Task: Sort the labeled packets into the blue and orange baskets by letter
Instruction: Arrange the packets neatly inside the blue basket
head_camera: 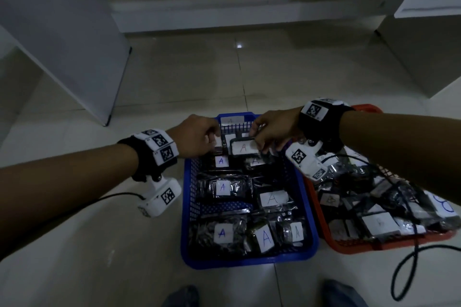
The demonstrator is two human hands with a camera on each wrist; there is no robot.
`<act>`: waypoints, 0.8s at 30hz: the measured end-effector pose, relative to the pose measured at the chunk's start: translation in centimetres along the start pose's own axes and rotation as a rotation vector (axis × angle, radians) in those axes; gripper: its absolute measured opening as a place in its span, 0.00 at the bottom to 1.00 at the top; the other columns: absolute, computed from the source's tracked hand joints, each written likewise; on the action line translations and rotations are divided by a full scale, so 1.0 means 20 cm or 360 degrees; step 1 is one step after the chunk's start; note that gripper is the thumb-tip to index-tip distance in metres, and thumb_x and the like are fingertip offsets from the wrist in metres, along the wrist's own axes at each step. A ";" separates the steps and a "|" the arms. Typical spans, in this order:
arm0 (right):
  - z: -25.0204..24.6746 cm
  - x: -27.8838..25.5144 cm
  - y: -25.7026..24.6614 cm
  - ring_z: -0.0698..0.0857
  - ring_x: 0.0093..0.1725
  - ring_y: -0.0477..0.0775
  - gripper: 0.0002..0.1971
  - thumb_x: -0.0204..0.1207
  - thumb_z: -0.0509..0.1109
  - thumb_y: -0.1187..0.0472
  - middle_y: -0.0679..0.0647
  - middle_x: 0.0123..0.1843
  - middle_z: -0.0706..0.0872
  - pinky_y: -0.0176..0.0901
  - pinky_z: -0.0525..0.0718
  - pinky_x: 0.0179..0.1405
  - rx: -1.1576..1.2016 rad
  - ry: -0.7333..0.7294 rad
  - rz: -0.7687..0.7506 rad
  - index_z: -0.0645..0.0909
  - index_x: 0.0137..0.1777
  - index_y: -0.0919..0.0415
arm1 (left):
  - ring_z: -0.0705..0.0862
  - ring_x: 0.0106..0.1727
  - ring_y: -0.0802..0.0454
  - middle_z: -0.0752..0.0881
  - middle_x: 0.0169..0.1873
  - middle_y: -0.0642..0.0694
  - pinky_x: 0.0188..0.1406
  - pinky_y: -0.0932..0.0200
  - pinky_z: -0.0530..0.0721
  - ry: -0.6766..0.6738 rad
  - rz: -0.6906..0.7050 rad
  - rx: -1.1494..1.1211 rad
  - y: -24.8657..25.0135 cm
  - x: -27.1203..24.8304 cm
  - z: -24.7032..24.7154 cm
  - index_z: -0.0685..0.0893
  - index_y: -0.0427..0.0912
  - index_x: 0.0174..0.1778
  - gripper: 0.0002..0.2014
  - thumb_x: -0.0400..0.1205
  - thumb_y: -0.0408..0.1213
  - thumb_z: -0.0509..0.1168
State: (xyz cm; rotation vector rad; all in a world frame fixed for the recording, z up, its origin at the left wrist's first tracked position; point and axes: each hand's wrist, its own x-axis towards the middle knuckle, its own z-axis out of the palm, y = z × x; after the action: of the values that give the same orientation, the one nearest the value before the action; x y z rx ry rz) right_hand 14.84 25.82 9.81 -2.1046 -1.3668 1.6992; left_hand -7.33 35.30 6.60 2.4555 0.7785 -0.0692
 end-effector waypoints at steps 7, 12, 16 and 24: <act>0.20 0.16 -0.06 0.90 0.43 0.52 0.13 0.80 0.70 0.68 0.62 0.48 0.90 0.35 0.85 0.30 0.0186 -0.0203 0.0047 0.80 0.63 0.69 | 0.84 0.49 0.55 0.84 0.53 0.54 0.48 0.56 0.86 -0.0329 0.0146 0.0094 -0.03 -0.01 0.06 0.82 0.49 0.61 0.26 0.71 0.52 0.80; 0.16 0.20 -0.01 0.91 0.45 0.54 0.12 0.78 0.75 0.65 0.62 0.47 0.93 0.37 0.86 0.31 0.0254 -0.0098 0.0031 0.85 0.60 0.66 | 0.83 0.34 0.55 0.84 0.33 0.56 0.29 0.60 0.80 -0.0362 0.0161 0.0387 -0.07 -0.03 0.08 0.82 0.52 0.42 0.12 0.71 0.51 0.75; 0.06 0.19 0.00 0.89 0.43 0.53 0.07 0.80 0.72 0.63 0.61 0.46 0.93 0.41 0.80 0.32 0.0216 0.0100 -0.0128 0.88 0.52 0.66 | 0.83 0.31 0.56 0.87 0.33 0.53 0.28 0.61 0.80 -0.0298 0.0171 0.0488 -0.13 -0.04 0.11 0.86 0.48 0.47 0.14 0.73 0.54 0.72; -0.05 0.18 0.07 0.89 0.38 0.49 0.07 0.79 0.72 0.60 0.57 0.42 0.93 0.37 0.79 0.28 0.0052 0.0303 -0.0140 0.88 0.50 0.63 | 0.82 0.49 0.52 0.85 0.51 0.47 0.46 0.53 0.85 -0.0323 0.0167 0.0484 -0.11 -0.02 0.13 0.85 0.42 0.61 0.22 0.76 0.50 0.75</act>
State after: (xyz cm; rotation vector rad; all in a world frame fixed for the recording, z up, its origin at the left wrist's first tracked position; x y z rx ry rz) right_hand 16.37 27.80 6.74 -2.0933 -1.3447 1.4373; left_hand -8.68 35.24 3.46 2.7148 0.5841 -0.4184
